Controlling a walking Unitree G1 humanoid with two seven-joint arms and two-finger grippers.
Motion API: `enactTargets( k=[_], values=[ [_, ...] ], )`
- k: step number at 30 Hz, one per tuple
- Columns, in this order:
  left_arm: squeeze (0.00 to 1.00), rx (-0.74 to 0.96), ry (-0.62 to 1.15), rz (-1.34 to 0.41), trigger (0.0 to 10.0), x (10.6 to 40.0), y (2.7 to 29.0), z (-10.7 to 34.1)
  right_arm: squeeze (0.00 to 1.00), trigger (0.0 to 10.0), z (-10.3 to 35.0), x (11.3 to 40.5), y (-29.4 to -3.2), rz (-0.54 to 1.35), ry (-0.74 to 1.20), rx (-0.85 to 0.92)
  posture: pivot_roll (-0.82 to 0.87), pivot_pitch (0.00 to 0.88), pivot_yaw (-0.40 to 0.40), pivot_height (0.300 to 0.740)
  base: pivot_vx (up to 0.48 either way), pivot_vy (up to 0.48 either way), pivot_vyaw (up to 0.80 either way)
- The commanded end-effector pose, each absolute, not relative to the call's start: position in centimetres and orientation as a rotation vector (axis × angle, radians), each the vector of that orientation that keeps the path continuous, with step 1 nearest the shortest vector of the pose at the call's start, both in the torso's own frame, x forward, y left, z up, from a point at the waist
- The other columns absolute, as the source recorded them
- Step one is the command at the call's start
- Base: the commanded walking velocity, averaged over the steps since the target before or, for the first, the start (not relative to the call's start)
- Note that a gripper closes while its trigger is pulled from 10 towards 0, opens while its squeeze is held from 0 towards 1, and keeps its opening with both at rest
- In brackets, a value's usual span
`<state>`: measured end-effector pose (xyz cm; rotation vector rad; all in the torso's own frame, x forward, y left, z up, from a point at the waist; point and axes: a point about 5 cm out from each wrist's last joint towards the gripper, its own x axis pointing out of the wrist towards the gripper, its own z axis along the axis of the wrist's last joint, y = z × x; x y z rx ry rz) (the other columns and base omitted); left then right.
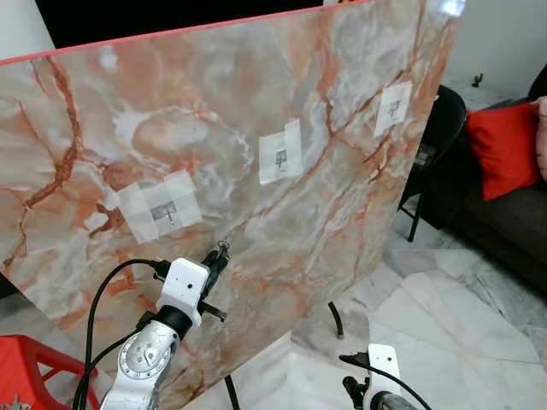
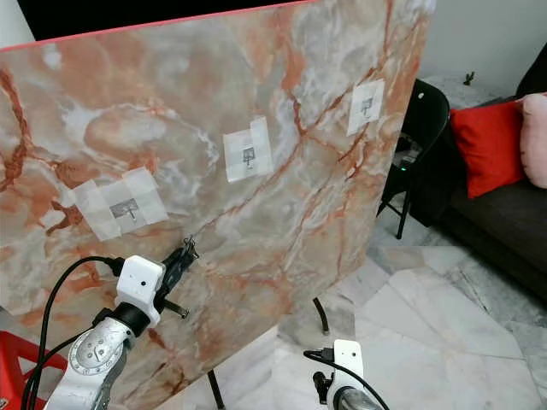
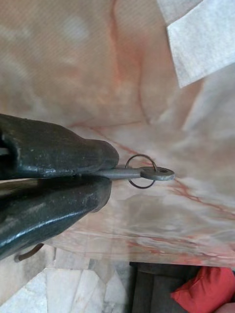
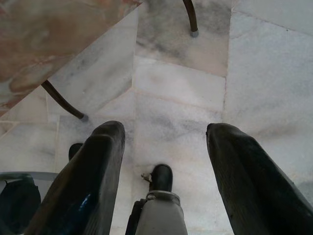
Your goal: Hang keys on a hook
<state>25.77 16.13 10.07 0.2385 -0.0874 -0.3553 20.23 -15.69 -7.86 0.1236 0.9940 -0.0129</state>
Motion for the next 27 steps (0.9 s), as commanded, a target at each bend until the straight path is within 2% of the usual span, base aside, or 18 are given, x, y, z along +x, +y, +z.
enactTargets(
  k=[1, 5, 27],
  values=[
    [0.00, 0.228, -0.103, -0.360, 10.0, 25.8, 16.1, 10.6, 0.00, 10.0, -7.8, 20.3, -15.8, -0.019, 0.995, 0.125, 0.06, 0.000, -0.033, 0.740, 0.000, 0.480, 0.00],
    [0.00, 0.228, -0.102, -0.370, 10.0, 25.8, 16.0, 10.7, 0.00, 10.0, -7.8, 20.3, -15.7, -0.020, 0.995, 0.125, 0.06, 0.000, -0.033, 0.740, 0.000, 0.414, 0.00],
    [0.00, 0.227, -0.181, -0.428, 10.0, 25.5, 15.0, 12.9, 0.00, 10.0, -7.8, 20.3, -15.7, -0.020, 0.995, 0.128, 0.06, 0.000, -0.032, 0.740, 0.000, 0.000, 0.00]
  ],
)
